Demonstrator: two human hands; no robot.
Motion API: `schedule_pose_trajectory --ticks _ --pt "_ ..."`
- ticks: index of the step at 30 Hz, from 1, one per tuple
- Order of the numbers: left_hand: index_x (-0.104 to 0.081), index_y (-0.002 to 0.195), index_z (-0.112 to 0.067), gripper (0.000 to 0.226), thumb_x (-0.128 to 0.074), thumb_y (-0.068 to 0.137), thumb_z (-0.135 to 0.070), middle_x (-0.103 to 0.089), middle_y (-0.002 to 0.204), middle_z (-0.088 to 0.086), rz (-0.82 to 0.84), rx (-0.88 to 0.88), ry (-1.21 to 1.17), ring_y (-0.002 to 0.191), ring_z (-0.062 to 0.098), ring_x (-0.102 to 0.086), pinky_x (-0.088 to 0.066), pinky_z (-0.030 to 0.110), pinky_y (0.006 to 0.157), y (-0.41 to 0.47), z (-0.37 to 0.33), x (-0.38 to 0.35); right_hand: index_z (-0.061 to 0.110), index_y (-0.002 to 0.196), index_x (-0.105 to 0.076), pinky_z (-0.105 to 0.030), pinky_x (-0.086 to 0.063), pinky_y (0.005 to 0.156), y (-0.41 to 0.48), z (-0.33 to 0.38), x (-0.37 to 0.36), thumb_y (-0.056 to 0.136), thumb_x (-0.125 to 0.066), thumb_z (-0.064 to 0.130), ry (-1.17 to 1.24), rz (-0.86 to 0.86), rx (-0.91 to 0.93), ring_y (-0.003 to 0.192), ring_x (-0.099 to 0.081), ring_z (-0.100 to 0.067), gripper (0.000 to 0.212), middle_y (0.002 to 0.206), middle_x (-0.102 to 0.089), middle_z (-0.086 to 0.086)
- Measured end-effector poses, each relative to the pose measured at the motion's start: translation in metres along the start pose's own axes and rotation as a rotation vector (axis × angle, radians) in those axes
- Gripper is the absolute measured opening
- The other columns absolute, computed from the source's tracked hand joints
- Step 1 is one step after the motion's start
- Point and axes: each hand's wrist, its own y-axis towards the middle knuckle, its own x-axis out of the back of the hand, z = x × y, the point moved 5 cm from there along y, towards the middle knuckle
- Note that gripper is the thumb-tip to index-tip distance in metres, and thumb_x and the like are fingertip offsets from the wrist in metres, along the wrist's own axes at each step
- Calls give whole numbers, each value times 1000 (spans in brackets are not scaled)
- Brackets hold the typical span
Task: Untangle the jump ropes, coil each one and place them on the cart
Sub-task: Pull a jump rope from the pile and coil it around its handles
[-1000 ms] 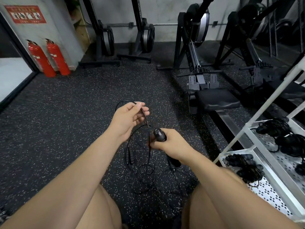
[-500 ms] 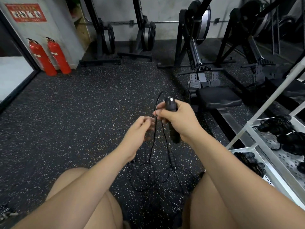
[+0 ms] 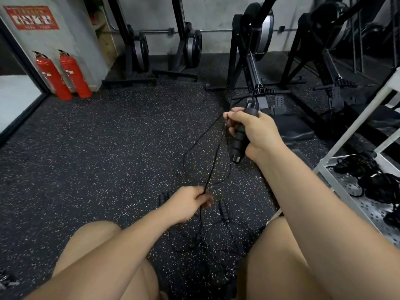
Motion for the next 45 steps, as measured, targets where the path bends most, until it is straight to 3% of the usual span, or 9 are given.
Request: schedule_pose_trajectory --ticks 4,8,11,15,21,30,34,38,45 --pt "-75 107 -36 19 -56 111 -40 -78 90 -2 -96 -34 -8 49 7 -47 -37 29 49 1 -9 19 3 114 -69 -36 -61 83 -6 -27 10 95 -75 0 -92 25 -68 89 -74 -23 19 108 -82 -17" --pt "-74 104 -39 21 -55 111 -41 -81 98 -18 -170 -100 -168 92 26 -76 -62 49 86 -3 -28 38 5 116 -72 -44 -63 93 -18 -76 20 91 -82 3 -244 34 -138 94 -76 -25 28 105 -82 -14" --pt "-76 110 -24 24 -52 113 -28 -83 96 -6 -252 -110 -368 92 16 -79 -60 30 84 -2 -36 52 8 110 -75 -46 -62 96 -30 -103 22 90 -82 4 -325 47 -146 98 -77 -27 21 101 -83 -9" --pt "-75 114 -13 27 -49 115 -23 -82 96 7 -340 -79 -593 84 18 -78 -55 21 68 -3 -28 55 12 106 -78 -40 -58 88 -46 -127 14 88 -76 3 -440 146 -163 94 -73 -26 20 103 -82 -13" --pt "-73 120 -8 31 -51 114 -30 -82 107 11 -402 -13 -886 98 23 -79 -63 36 85 3 -12 62 18 86 -69 -32 -42 67 -58 -143 2 84 -83 13 -751 349 -119 65 -51 -8 15 70 -63 10" --pt "-70 124 -7 42 -51 113 -42 -80 112 10 -484 48 -988 99 23 -74 -58 47 95 6 -1 68 14 98 -76 -42 -59 78 -61 -124 -10 87 -87 11 -698 405 -39 75 -68 -13 16 84 -78 -7" --pt "-69 126 -9 67 -43 105 -67 -79 116 13 -272 85 -913 108 32 -74 -51 61 110 3 -4 49 3 105 -75 -40 -58 76 -51 -87 -14 89 -83 1 -526 346 -35 74 -68 -21 17 83 -76 -13" --pt "-73 126 -14 77 -30 105 -74 -81 120 6 46 47 -700 119 24 -74 -47 53 116 -6 -18 15 -8 115 -70 -34 -59 74 -38 -52 -20 91 -78 -6 -332 263 -32 78 -67 -24 25 92 -75 -17" --pt "-73 125 -23 43 -43 113 -51 -81 118 -8 153 -5 -450 120 9 -72 -43 47 120 -14 -28 -5 6 104 -71 -31 -60 73 -16 3 -29 90 -78 -7 -115 135 23 75 -70 -19 21 95 -78 -14"
